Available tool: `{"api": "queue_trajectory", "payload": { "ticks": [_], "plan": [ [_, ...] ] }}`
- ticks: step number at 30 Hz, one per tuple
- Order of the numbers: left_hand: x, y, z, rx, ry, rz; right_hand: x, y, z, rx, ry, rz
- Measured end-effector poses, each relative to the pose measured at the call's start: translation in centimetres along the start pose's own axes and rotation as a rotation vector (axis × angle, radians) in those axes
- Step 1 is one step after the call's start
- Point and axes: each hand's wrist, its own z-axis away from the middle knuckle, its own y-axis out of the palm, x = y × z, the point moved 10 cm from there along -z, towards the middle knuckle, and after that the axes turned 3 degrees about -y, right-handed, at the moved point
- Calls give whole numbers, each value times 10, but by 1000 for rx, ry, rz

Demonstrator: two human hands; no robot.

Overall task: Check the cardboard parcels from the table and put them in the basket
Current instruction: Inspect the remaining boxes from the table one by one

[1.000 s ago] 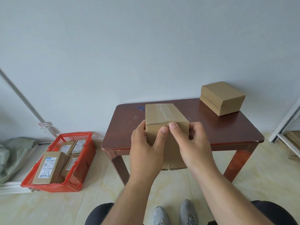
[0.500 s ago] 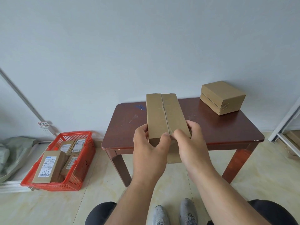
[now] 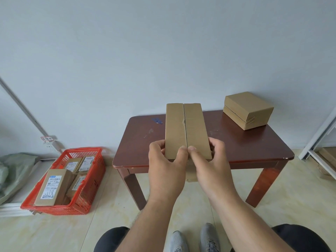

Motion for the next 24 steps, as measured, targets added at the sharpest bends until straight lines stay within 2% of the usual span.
{"api": "queue_trajectory", "payload": {
  "ticks": [4, 11, 24],
  "plan": [
    [1, -2, -1, 8, 10, 2, 1, 0, 0, 25, -21, 13],
    [3, 4, 9, 42, 113, -142, 3, 1, -11, 23, -46, 52],
    [1, -8, -7, -22, 49, -22, -1, 2, -6, 62, -39, 47]
  ]
}}
